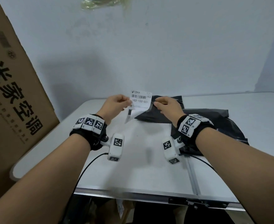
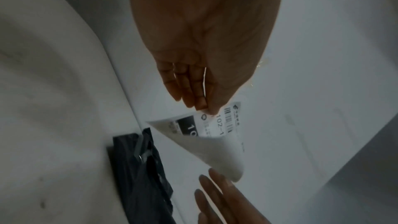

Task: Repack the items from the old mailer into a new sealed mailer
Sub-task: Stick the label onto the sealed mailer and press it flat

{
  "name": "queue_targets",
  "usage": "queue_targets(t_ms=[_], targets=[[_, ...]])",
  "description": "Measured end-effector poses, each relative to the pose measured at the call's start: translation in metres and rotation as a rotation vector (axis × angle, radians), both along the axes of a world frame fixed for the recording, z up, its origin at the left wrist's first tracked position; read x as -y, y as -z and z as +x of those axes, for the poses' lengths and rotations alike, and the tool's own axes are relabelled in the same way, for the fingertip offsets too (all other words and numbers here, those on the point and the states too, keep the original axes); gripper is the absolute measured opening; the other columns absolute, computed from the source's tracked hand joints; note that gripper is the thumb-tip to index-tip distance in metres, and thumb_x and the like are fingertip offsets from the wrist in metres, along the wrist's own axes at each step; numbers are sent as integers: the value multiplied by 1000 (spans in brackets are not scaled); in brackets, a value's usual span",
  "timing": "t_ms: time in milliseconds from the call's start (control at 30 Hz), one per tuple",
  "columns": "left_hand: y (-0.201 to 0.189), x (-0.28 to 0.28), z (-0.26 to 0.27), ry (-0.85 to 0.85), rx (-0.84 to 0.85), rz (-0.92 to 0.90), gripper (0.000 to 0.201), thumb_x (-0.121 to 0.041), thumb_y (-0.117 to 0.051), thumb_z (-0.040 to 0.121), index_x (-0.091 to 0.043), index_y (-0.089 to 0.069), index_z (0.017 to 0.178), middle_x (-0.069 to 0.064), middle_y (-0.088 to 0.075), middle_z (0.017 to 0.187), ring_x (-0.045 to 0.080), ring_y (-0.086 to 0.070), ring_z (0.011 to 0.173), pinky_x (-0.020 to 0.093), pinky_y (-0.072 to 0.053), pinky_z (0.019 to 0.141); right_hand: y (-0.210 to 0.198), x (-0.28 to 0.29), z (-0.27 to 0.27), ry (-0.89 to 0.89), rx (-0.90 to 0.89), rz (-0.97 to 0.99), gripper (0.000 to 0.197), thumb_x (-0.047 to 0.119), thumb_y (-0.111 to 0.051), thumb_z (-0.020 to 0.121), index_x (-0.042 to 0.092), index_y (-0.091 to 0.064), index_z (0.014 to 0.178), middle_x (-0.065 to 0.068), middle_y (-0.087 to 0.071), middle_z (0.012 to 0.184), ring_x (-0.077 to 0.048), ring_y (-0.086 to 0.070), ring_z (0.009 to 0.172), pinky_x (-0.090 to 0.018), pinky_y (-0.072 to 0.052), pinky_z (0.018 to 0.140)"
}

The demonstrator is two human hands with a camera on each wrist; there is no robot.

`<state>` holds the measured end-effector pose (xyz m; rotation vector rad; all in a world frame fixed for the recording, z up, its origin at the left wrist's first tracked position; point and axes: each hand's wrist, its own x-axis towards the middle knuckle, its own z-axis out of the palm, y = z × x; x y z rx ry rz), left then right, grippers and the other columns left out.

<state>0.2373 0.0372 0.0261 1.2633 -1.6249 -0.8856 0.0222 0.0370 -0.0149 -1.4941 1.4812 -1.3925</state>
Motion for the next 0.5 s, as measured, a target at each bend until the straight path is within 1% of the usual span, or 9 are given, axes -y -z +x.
queue_targets(t_ms=[67, 133, 200, 267, 300, 333, 400, 433, 500], targets=[[-4, -1, -16, 49, -19, 6, 14, -14, -65, 87, -20, -61, 76, -5, -61, 78, 6, -54, 71, 16, -44, 69, -4, -11, -13, -31, 25, 23, 19, 33, -63, 88, 18, -68, 99, -5, -71, 101, -16, -65, 93, -31, -55, 86], [-3, 2, -32, 80, -18, 11, 13, -13, -65, 88, -20, -61, 76, -5, -62, 78, 6, -54, 71, 16, -44, 68, -6, -22, -26, -53, 72, 46, 29, 39, -59, 90, 13, -70, 93, -3, -72, 94, -13, -65, 85, -26, -54, 76], [-3, -1, -51, 105, 6, 2, 15, -12, -64, 88, -19, -61, 75, -5, -62, 76, 3, -56, 66, 12, -46, 64, -6, -30, -38, -35, 105, 57, 42, 46, -53, 91, 9, -72, 90, -2, -73, 86, -12, -66, 77, -26, -54, 72], [-2, -3, -69, 134, 19, -6, 15, -10, -63, 88, -17, -61, 75, -4, -63, 74, -1, -58, 57, 8, -47, 57, -6, -36, -51, 10, 117, 56, 48, 51, -51, 90, 7, -72, 89, -3, -74, 84, -11, -66, 72, -24, -55, 68], [-2, -3, -77, 143, 26, -4, 14, -10, -63, 88, -16, -61, 76, -2, -64, 76, 1, -58, 58, 9, -47, 56, -6, -39, -57, 30, 106, 47, 47, 51, -53, 89, 8, -73, 89, -2, -74, 83, -10, -66, 70, -23, -54, 66], [-3, -4, -86, 147, 34, 1, 13, -11, -63, 88, -16, -62, 76, 1, -65, 78, 7, -58, 62, 13, -49, 60, -6, -41, -63, 45, 94, 36, 44, 49, -55, 89, 9, -73, 88, -2, -73, 83, -8, -65, 69, -22, -53, 63], [-2, -2, -101, 154, 40, 12, 10, -14, -65, 86, -17, -64, 77, 2, -65, 77, 13, -55, 65, 26, -49, 67, -3, -46, -76, 67, 98, 15, 29, 39, -61, 88, 12, -71, 84, 0, -71, 81, -7, -63, 68, -19, -49, 61], [-2, -1, -108, 158, 38, 11, 8, -15, -66, 86, -16, -64, 78, 0, -63, 71, 11, -54, 61, 26, -47, 65, -2, -49, -82, 71, 107, 9, 19, 31, -63, 88, 14, -70, 82, 1, -70, 80, -8, -62, 68, -19, -48, 61], [-1, -2, -123, 178, 58, 4, 3, -15, -65, 87, -14, -65, 84, -5, -60, 66, 0, -52, 48, 15, -42, 55, 1, -52, -93, 71, 133, 3, 10, 19, -64, 88, 17, -65, 78, 0, -68, 78, -10, -61, 68, -18, -48, 61]])
